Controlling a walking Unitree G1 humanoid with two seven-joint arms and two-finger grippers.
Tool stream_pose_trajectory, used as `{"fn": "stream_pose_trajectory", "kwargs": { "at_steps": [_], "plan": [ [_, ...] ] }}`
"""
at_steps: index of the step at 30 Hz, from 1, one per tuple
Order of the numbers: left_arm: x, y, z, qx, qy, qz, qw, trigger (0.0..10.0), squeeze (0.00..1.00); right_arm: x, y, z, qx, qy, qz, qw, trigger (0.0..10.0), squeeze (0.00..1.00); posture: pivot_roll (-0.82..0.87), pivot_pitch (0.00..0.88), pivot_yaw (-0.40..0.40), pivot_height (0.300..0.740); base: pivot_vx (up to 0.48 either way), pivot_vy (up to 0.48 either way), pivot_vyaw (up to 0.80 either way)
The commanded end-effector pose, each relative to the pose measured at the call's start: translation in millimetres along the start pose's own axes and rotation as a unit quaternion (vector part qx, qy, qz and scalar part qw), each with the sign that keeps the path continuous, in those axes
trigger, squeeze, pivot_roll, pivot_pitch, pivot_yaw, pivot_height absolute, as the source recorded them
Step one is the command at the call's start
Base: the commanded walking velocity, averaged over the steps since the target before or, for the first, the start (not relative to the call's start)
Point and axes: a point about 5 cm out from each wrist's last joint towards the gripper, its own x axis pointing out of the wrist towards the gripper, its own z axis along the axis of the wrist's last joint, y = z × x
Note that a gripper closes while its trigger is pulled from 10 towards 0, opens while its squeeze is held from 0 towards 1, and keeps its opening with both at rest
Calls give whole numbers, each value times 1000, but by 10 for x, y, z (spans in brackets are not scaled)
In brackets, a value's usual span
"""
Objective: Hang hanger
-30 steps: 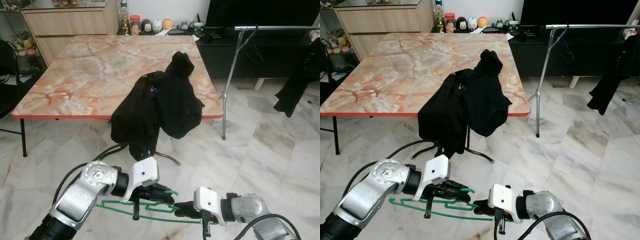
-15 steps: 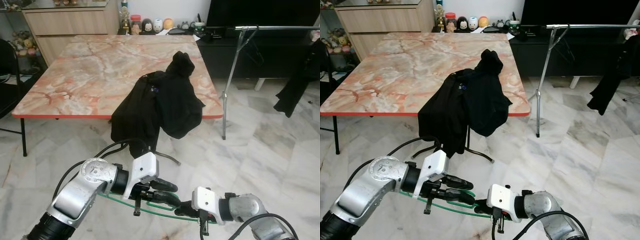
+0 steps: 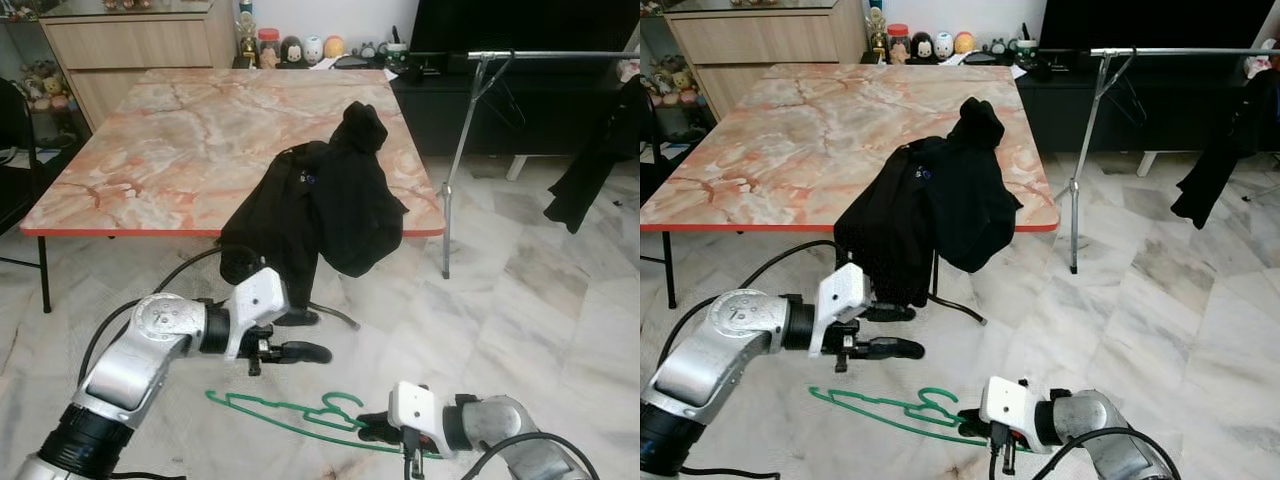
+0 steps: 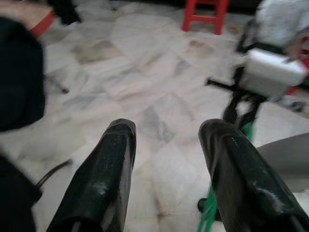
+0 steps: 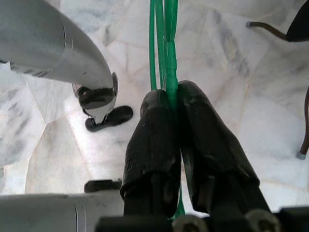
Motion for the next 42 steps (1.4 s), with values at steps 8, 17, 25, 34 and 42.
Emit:
{"fn": "stream_pose_trajectory", "kwargs": {
  "at_steps": [8, 17, 25, 34, 42],
  "plan": [
    [-192, -81, -486, -35, 95, -3, 995, 10000, 0, -112, -49, -19, -12, 16, 24, 1000, 0, 0, 31, 0, -30, 740, 0, 0, 0],
    [-108, -284, -742, -93, 112, -47, 988, 10000, 0, -157, -45, -3, -25, 19, 49, 998, 0, 0, 26, 0, -32, 740, 0, 0, 0],
    [104, -378, -673, -89, 94, -87, 988, 10000, 0, -40, -91, 107, -32, 1, 47, 998, 0, 0, 32, 0, -42, 740, 0, 0, 0],
    [309, -421, -583, -74, 76, -108, 989, 10000, 0, 26, -82, 178, -34, -14, 54, 998, 0, 0, 21, 0, -45, 740, 0, 0, 0],
    [359, -465, -570, -74, 72, -117, 988, 10000, 0, 44, -91, 181, -35, -14, 51, 998, 0, 0, 25, 0, -47, 740, 0, 0, 0]
  ]
}}
